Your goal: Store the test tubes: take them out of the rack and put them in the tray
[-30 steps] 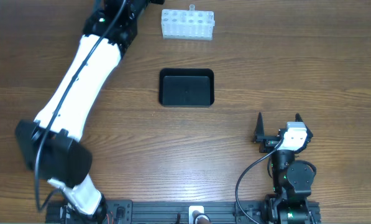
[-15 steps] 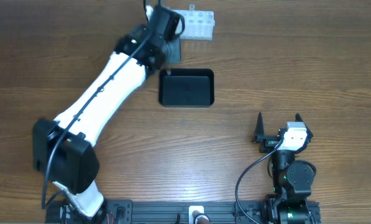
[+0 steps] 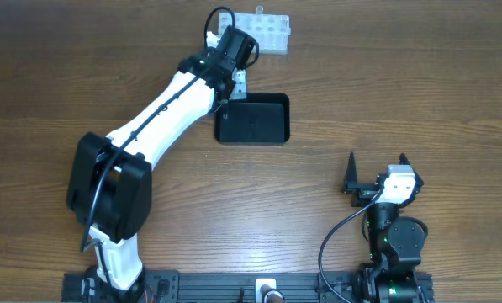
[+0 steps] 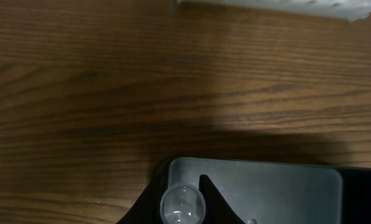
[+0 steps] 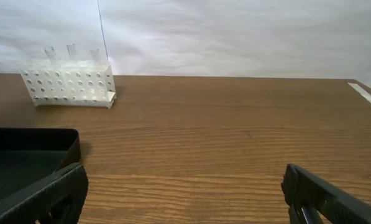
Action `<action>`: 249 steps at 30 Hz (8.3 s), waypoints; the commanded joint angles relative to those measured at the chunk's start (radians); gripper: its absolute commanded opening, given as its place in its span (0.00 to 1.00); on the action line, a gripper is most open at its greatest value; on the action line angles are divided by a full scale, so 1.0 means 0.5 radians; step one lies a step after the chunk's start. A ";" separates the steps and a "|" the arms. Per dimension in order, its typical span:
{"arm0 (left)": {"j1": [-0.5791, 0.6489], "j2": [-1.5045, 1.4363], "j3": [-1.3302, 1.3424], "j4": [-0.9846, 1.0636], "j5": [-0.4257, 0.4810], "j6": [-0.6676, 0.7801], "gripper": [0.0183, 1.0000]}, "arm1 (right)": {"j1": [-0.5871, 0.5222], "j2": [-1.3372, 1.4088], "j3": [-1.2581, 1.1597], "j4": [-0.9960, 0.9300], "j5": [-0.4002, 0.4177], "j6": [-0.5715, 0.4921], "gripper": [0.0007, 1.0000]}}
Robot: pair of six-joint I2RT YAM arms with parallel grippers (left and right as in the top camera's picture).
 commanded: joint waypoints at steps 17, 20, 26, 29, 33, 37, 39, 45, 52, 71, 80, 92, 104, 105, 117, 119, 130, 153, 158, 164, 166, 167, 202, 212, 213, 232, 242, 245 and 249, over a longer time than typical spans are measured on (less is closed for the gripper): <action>0.002 0.131 0.014 -0.088 0.066 -0.029 0.49 | 0.009 -0.022 -0.011 -0.007 -0.011 0.014 0.99; 0.001 0.106 0.148 -0.083 -0.068 -0.027 0.50 | 0.009 -0.022 -0.011 -0.007 -0.011 0.014 0.99; 0.001 0.096 0.600 0.043 -0.215 0.153 0.50 | 0.009 -0.022 -0.011 -0.007 -0.011 0.014 0.99; 0.001 0.121 0.706 0.217 -0.215 0.278 0.50 | 0.009 -0.022 -0.011 -0.007 -0.011 0.014 0.99; 0.002 0.282 0.869 0.328 -0.246 0.356 0.55 | 0.009 -0.022 -0.011 -0.007 -0.011 0.014 0.99; 0.002 0.503 1.049 0.333 -0.261 0.356 0.58 | 0.009 -0.022 -0.011 -0.007 -0.011 0.014 0.99; 0.002 0.596 1.107 0.343 -0.260 0.356 0.59 | 0.009 -0.022 -0.011 -0.007 -0.011 0.014 0.99; 0.002 0.749 1.125 0.497 -0.259 0.356 0.59 | 0.009 -0.022 -0.011 -0.007 -0.011 0.014 0.99; 0.011 0.842 1.125 0.633 -0.259 0.356 0.59 | 0.009 -0.022 -0.011 -0.007 -0.011 0.014 0.99; 0.024 0.894 1.125 0.670 -0.258 0.356 0.40 | 0.009 -0.022 -0.011 -0.007 -0.011 0.014 0.99; 0.024 0.896 1.125 0.684 -0.252 0.356 0.24 | 0.009 -0.022 -0.011 -0.007 -0.011 0.014 0.99; 0.024 0.892 1.125 0.684 -0.253 0.356 0.10 | 0.009 -0.022 -0.011 -0.007 -0.011 0.014 0.99; 0.024 0.656 1.125 0.684 -0.269 0.455 0.08 | 0.009 -0.022 -0.011 -0.007 -0.011 0.014 0.99; 0.024 0.618 1.125 0.684 -0.268 0.464 0.08 | 0.009 -0.022 -0.011 -0.007 -0.011 0.014 0.99; -0.031 0.050 1.125 0.376 -0.227 0.446 0.06 | 0.009 -0.022 -0.011 -0.007 -0.011 0.014 0.99; -0.056 -0.024 1.125 0.141 -0.220 0.284 0.06 | 0.009 -0.022 -0.011 -0.007 -0.011 0.014 0.99; -0.153 0.007 0.944 -0.734 -0.101 -0.396 0.06 | 0.009 -0.022 -0.011 -0.007 -0.011 0.014 0.99; -0.111 0.526 0.855 -0.755 -0.076 -0.333 0.06 | 0.009 -0.022 -0.011 -0.007 -0.011 0.014 0.99; -0.101 0.578 0.855 -0.763 -0.063 -0.333 0.07 | 0.009 -0.022 -0.011 -0.007 -0.011 0.014 0.99; -0.089 0.616 0.855 -0.785 0.000 -0.333 0.07 | 0.009 -0.022 -0.011 -0.007 -0.011 0.014 0.99; -0.086 0.628 0.855 -0.806 0.021 -0.334 0.08 | 0.009 -0.022 -0.011 -0.007 -0.011 0.014 0.99; -0.086 0.629 0.855 -0.811 0.028 -0.334 0.11 | 0.009 -0.022 -0.011 -0.007 -0.011 0.014 0.99; 0.504 -1.133 -0.043 0.809 0.237 0.716 0.78 | 0.009 -0.022 -0.011 -0.007 -0.011 0.014 0.99; 0.799 -2.012 -1.409 1.484 0.366 0.715 0.83 | 0.009 -0.022 -0.011 -0.007 -0.011 0.014 0.99; 0.813 -2.078 -1.505 1.527 0.374 0.715 0.84 | 0.009 -0.022 -0.011 -0.007 -0.011 0.014 0.99; 0.848 -3.557 -2.959 1.869 0.443 0.715 1.00 | 0.009 -0.022 -0.011 -0.007 -0.011 0.014 0.99; 0.864 -3.962 -3.161 1.368 0.492 0.792 1.00 | 0.009 -0.022 -0.011 -0.007 -0.011 0.014 0.99; 0.880 -4.000 -3.161 1.277 0.507 0.828 1.00 | 0.009 -0.022 -0.011 -0.007 -0.011 0.014 0.99; 0.906 -4.001 -3.161 1.278 0.513 0.827 1.00 | 0.009 -0.022 -0.011 -0.007 -0.011 0.014 0.99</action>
